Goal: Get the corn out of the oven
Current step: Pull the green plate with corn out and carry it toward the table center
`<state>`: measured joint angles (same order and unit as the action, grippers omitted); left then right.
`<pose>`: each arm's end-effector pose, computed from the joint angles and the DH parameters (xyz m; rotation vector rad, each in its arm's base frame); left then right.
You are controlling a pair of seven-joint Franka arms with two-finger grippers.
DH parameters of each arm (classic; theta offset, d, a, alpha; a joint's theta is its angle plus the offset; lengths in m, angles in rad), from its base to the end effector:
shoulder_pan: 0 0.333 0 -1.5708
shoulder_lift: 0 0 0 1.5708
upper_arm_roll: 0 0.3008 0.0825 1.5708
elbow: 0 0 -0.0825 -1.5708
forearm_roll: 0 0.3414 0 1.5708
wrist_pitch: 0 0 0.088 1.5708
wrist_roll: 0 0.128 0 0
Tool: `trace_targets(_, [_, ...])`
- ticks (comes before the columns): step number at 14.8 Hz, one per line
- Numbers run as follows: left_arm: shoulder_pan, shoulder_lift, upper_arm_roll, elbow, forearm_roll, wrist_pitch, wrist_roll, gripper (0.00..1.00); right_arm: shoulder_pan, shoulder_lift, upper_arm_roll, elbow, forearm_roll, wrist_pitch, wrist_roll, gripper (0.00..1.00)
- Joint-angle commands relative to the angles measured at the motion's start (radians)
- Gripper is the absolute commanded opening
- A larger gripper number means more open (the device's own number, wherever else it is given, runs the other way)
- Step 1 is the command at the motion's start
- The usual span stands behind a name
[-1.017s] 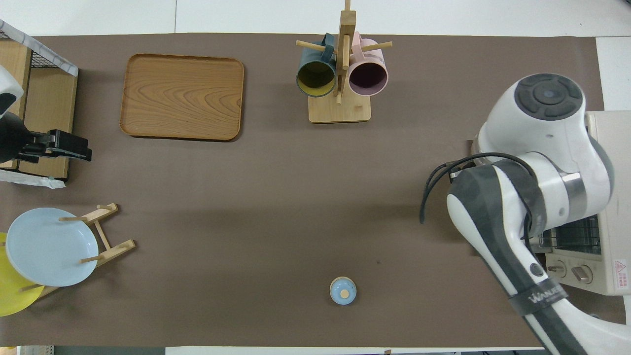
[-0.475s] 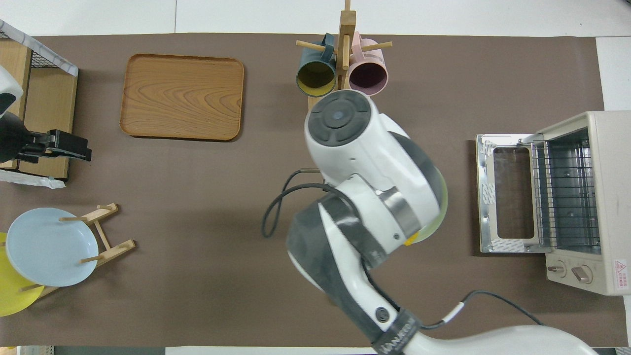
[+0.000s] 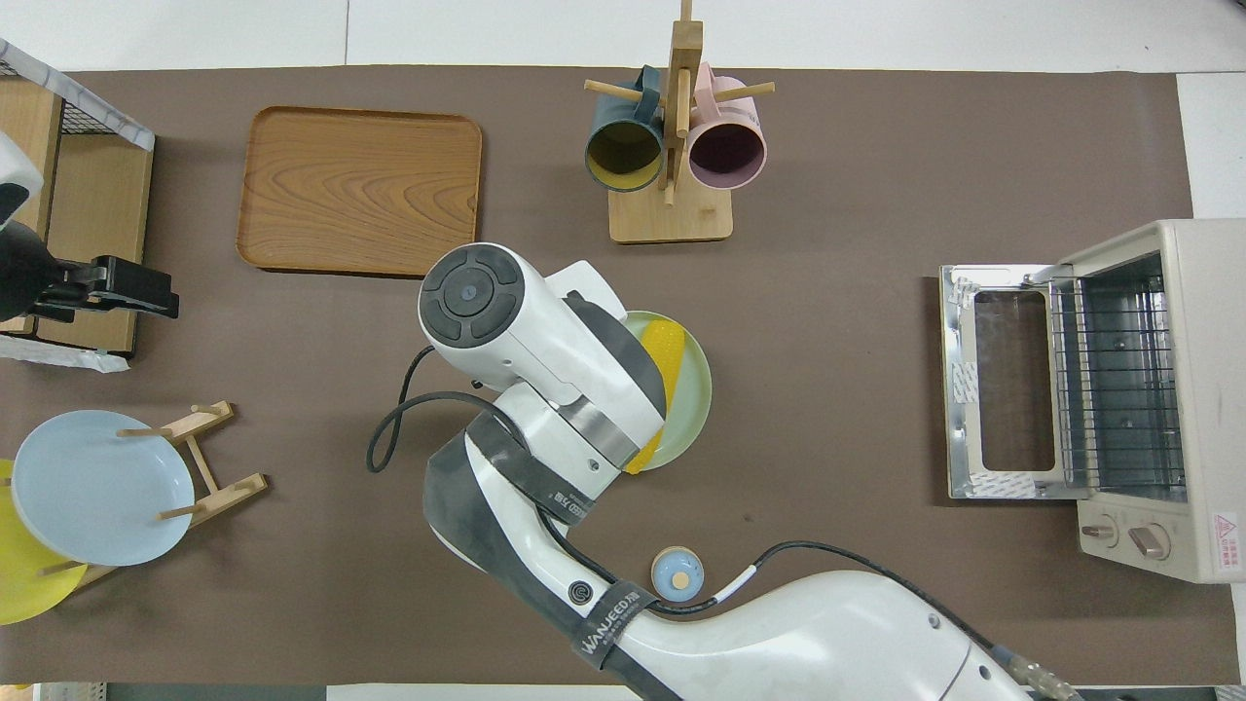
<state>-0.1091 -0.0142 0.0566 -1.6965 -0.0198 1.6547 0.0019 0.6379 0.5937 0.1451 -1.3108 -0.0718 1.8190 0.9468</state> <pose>0.5103 -0.0290 0.5486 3.1204 -0.0819 -0.0439 0.4884 0.4484 0.3700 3.0776 -0.2540 -0.0950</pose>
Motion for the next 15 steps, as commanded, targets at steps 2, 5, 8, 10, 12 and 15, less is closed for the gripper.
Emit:
trace_targets(2, [0.009,-0.012,-0.004,-0.009,0.021,0.013,0.006,1.00,-0.003,-0.012,0.016,-0.080,0.024,0.132,-0.006,0.00])
trace_targets(5, [0.009,-0.012,-0.003,-0.009,0.021,0.013,0.003,1.00,-0.001,-0.037,0.024,-0.183,0.044,0.280,0.003,0.00])
trace_targets(8, [0.009,-0.012,-0.003,-0.009,0.021,0.016,0.004,1.00,-0.003,-0.048,0.024,-0.242,0.093,0.420,0.004,0.04])
trace_targets(10, [0.009,-0.012,-0.003,-0.009,0.021,0.016,0.003,1.00,-0.003,-0.046,0.022,-0.222,0.083,0.425,0.004,0.17])
trace_targets(12, [0.009,-0.012,-0.003,-0.009,0.021,0.016,0.004,1.00,-0.013,-0.045,0.021,-0.184,0.061,0.419,-0.006,0.26])
trace_targets(15, [0.009,-0.012,-0.003,-0.009,0.021,0.017,0.007,1.00,-0.047,-0.054,0.018,-0.168,0.030,0.410,-0.013,0.37])
